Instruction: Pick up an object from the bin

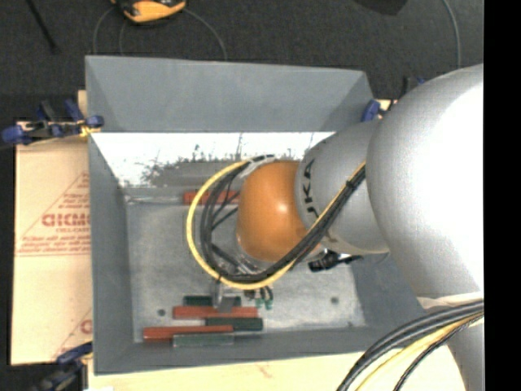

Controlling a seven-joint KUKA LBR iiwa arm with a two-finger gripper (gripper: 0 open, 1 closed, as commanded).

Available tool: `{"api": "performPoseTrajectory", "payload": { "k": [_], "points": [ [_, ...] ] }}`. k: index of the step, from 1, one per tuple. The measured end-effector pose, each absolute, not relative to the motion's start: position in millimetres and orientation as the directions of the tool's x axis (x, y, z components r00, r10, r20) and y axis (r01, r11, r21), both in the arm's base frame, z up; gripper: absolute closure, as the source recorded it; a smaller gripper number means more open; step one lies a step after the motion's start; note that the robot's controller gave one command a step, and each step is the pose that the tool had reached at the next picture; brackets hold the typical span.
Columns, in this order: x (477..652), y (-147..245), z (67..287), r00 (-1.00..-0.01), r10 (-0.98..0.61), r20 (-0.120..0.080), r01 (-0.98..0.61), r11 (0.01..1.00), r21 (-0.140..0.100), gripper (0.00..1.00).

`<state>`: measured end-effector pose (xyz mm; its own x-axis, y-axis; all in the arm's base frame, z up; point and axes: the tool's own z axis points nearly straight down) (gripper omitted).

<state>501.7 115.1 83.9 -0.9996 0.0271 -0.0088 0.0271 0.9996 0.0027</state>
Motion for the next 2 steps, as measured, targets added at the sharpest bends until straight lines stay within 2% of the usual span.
{"api": "performPoseTrajectory", "payload": {
  "k": [1,2],
  "points": [
    [500.8,115.0,83.3,-1.0,0.027,-0.006,0.027,1.0,0.002,0.0],
    [501.3,115.1,83.7,-1.0,0.027,-0.007,0.027,1.0,0.002,1.0]
  ]
}}
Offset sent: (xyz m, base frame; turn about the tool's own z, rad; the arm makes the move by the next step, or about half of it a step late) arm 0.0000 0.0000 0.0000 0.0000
